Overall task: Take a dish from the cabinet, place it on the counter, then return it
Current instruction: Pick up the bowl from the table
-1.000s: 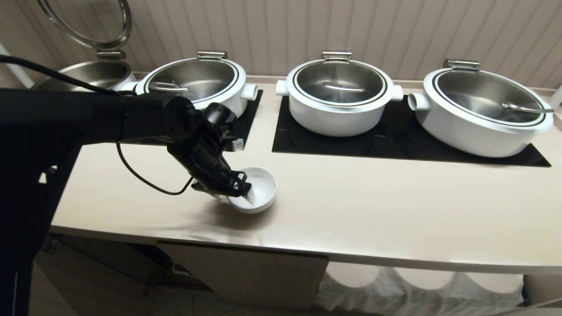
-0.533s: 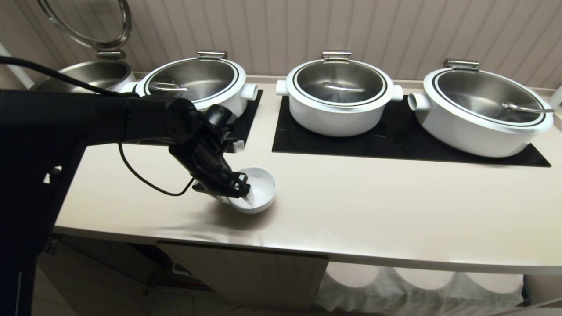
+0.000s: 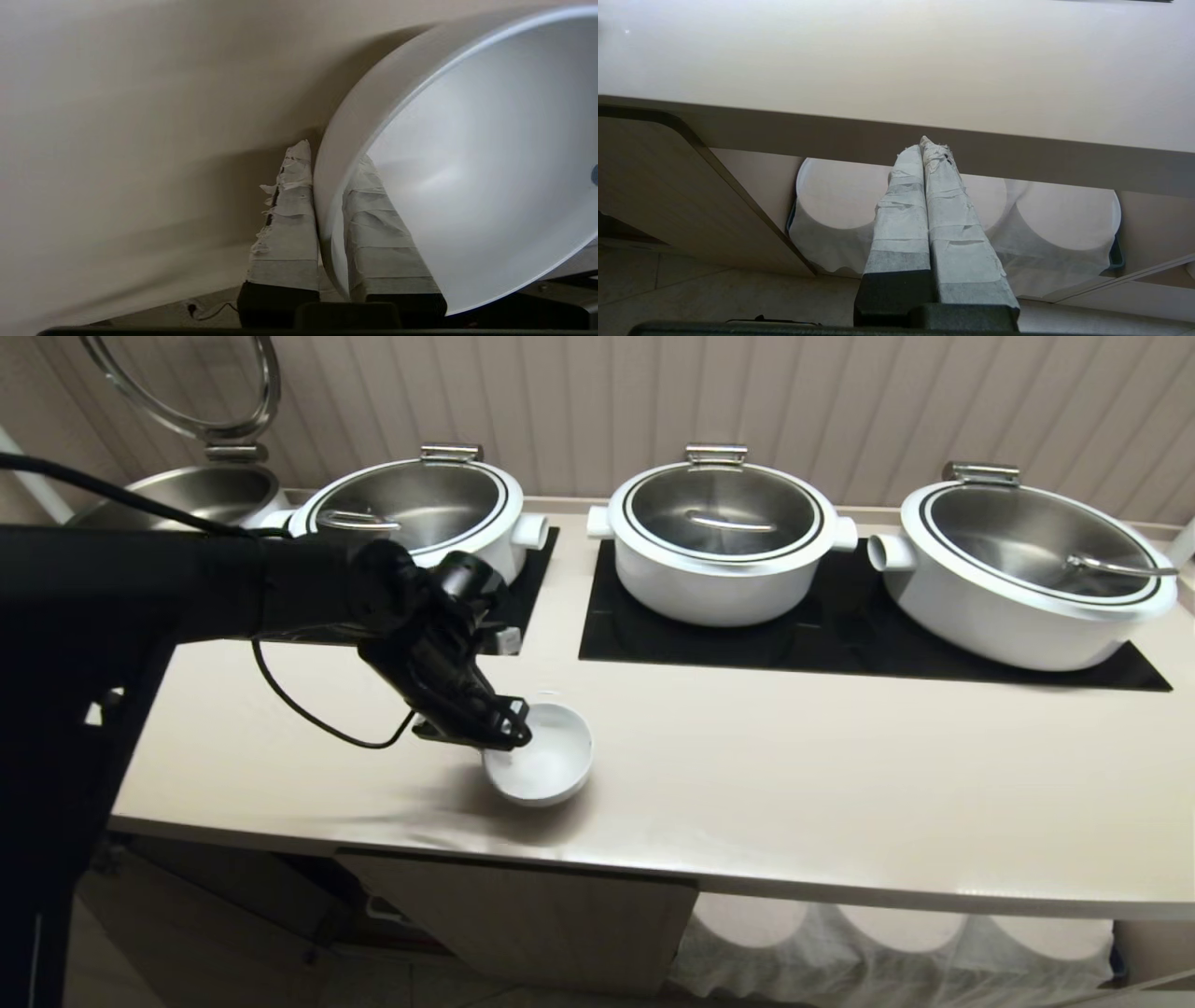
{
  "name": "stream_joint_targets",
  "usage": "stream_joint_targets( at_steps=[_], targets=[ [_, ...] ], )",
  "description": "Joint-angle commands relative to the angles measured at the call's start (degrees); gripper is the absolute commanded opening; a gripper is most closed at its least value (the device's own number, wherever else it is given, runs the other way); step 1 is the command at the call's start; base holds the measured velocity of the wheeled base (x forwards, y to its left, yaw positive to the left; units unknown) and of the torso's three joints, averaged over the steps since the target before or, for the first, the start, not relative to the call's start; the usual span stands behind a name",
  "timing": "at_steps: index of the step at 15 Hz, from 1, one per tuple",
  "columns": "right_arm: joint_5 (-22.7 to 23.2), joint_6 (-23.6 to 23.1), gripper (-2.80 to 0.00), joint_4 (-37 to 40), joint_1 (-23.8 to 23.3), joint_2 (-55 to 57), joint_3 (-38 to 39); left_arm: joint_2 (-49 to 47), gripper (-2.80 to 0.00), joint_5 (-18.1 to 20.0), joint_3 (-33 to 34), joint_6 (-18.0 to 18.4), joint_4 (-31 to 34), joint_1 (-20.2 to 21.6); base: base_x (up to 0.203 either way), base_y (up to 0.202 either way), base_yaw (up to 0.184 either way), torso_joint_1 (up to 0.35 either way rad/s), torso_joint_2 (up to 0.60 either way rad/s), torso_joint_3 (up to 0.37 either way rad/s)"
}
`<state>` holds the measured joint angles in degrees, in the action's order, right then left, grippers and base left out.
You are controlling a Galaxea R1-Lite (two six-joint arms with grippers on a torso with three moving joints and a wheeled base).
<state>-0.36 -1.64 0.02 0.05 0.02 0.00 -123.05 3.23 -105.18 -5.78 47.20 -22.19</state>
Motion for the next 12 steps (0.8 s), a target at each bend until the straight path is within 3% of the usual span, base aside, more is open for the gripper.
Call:
stream_joint_targets(
  at_steps=[1, 9, 12],
  targets=[
    [0.01, -0.03, -2.80, -0.02, -0.05, -0.02, 0.00, 0.52, -2.80, -0.18, 0.32, -0.02, 0.44, -0.12, 0.000, 0.000, 0.000, 0.000, 0.00, 0.000],
    [0.01, -0.03, -2.80, -0.01, -0.01, -0.02, 0.00, 3.74, -2.80, -0.10, 4.19, -0.42, 0.63, -0.35, 0.000, 0.000, 0.000, 0.000, 0.00, 0.000],
    [0.01, -0.03, -2.80, -0.01, 0.03, -0.02, 0.00, 5.78, -2.80, 0.02, 7.00, -4.76, 0.43, -0.76, 0.000, 0.000, 0.000, 0.000, 0.00, 0.000]
  ],
)
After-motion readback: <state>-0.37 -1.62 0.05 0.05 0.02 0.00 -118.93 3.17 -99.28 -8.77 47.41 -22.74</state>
